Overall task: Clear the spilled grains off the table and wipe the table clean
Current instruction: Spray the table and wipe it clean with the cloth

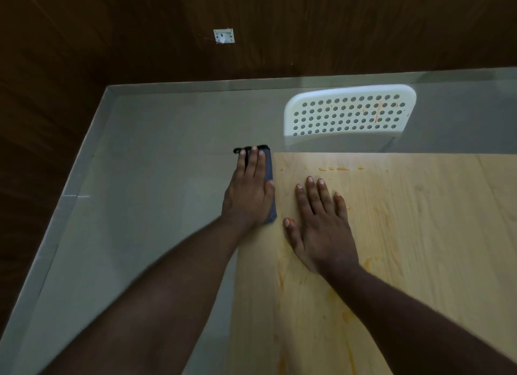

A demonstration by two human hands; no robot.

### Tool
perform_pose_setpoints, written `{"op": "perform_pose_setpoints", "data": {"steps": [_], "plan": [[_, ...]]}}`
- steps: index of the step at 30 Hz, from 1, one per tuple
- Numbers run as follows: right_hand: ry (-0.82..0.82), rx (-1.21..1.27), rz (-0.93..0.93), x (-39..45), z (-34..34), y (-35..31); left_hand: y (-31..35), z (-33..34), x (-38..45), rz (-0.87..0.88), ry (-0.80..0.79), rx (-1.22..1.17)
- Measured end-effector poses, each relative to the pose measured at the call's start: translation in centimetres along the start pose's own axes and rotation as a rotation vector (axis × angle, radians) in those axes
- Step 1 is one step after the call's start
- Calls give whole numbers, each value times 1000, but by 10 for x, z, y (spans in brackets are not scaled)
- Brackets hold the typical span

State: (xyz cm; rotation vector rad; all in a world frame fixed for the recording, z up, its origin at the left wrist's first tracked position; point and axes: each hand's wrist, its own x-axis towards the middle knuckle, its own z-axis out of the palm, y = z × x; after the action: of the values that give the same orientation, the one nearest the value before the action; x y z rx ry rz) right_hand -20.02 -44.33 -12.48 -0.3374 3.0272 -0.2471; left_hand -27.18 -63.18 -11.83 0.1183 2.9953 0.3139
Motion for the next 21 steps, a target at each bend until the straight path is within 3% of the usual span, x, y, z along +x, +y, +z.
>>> {"op": "perform_pose_setpoints", "data": {"steps": [4, 12, 21], "plan": [[0, 8, 2, 1, 1, 0, 3, -2, 28, -27, 31, 39], [11, 38, 1, -2, -2, -1, 14, 15, -73, -16, 7, 42], [59, 86, 106, 1, 3, 0, 31, 8, 29, 16, 39, 100]]}}
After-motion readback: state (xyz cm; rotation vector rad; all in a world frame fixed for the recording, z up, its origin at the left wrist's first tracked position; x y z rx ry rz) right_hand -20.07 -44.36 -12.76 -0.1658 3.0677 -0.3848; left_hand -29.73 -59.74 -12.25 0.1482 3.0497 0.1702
